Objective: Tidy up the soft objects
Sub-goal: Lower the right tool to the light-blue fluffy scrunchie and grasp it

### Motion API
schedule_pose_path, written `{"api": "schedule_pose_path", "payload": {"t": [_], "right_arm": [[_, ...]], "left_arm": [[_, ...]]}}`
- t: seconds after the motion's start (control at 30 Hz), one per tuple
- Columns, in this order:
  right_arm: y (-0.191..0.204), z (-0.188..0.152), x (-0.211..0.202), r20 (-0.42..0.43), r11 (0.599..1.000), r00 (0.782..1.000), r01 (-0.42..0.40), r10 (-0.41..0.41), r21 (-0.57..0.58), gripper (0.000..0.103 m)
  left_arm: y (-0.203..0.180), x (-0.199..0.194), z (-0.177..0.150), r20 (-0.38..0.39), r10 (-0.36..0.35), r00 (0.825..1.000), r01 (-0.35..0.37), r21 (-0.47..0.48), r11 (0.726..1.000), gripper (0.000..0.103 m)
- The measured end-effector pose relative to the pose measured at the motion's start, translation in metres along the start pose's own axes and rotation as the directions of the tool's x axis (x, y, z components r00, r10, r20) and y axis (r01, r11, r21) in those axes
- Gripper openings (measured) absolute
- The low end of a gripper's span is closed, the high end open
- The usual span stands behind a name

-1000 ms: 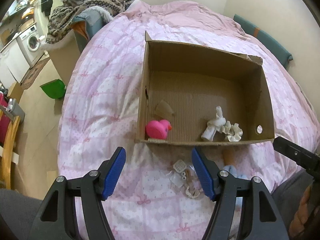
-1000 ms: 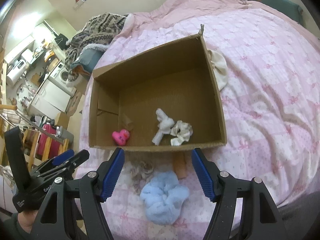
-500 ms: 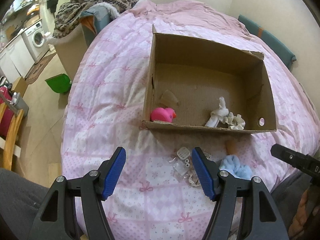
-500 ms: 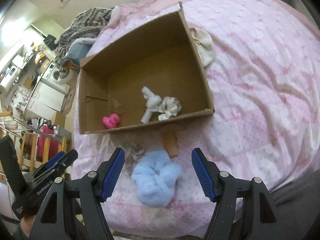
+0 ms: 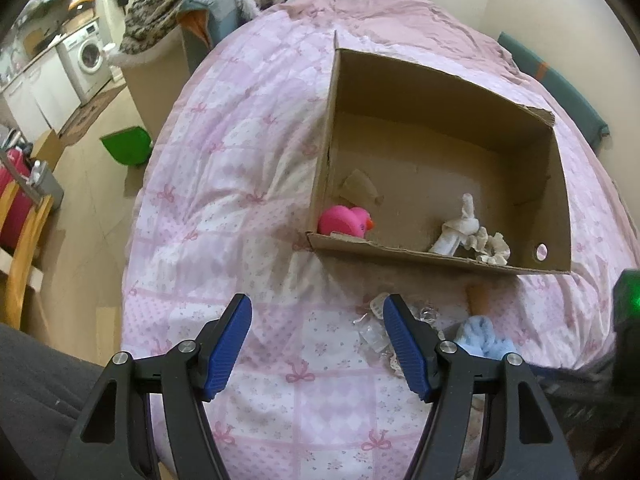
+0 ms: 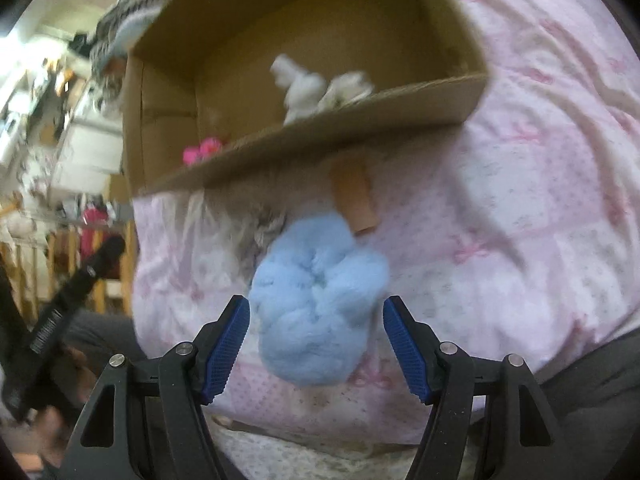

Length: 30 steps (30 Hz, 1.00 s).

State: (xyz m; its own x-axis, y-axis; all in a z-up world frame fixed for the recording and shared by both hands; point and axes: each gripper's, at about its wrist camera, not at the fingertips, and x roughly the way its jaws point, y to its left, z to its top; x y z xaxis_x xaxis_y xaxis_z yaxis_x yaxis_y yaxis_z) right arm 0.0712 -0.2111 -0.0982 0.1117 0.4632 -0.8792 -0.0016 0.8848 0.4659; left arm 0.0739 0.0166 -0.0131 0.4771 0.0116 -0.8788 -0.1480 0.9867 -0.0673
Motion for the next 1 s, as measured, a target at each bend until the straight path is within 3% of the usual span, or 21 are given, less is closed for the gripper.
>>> {"api": "schedule_pose_path", "payload": {"t": [0.07, 0.2, 0.3, 0.37, 0.43, 0.57, 0.77, 0.87, 1.0], "right_arm": [[0.013, -0.002, 0.013, -0.034, 0.998, 0.999, 0.028, -0.03, -0.05, 0.074], [0.03, -0.003, 0.038, -0.034, 0.976, 0.986, 0.159, -0.166, -0.15, 0.074], [0.03, -0.002, 0.046, -0.026, 0.972, 0.982, 0.183, -0.189, -0.149, 0.072], [0.031, -0.003, 0.046, -0.008, 0.966, 0.978, 0.204, -0.208, -0.161, 0.054], [0.029, -0.003, 0.044, -0.005, 0.971, 0.983, 0.182, -0.185, -0.154, 0.042], [0.027, -0.002, 0.027, 0.014, 0.978, 0.989, 0.151, -0.15, -0.147, 0.033], [0.029, -0.004, -0.037, 0.102, 0.988, 0.995, 0.034, -0.019, -0.152, 0.032], [0.026, 0.0, -0.071, 0.18, 0.986, 0.982, -0.028, 0.058, -0.162, 0.032], [0.02, 0.005, -0.095, 0.266, 0.984, 0.959, -0.053, 0.097, -0.17, 0.032]], "left_arm": [[0.002, 0.002, 0.0, -0.01, -0.006, 1.0, 0.006, -0.012, 1.0, 0.066], [0.001, 0.004, 0.001, -0.015, -0.013, 1.0, 0.013, -0.017, 1.0, 0.066], [0.002, 0.005, 0.001, -0.019, -0.01, 1.0, 0.01, -0.023, 1.0, 0.066], [0.004, 0.006, 0.003, -0.02, -0.006, 1.0, 0.006, -0.034, 0.999, 0.066], [0.007, 0.007, 0.004, -0.025, -0.003, 1.0, 0.002, -0.049, 0.999, 0.066], [0.015, 0.01, 0.006, -0.042, -0.008, 0.999, 0.005, -0.083, 0.997, 0.065], [0.019, 0.013, 0.004, -0.062, -0.015, 0.998, 0.008, -0.102, 0.995, 0.065], [0.017, 0.017, 0.003, -0.078, -0.019, 0.997, 0.011, -0.099, 0.995, 0.065], [0.009, 0.025, 0.001, -0.104, -0.022, 0.994, 0.014, -0.076, 0.997, 0.066]]}}
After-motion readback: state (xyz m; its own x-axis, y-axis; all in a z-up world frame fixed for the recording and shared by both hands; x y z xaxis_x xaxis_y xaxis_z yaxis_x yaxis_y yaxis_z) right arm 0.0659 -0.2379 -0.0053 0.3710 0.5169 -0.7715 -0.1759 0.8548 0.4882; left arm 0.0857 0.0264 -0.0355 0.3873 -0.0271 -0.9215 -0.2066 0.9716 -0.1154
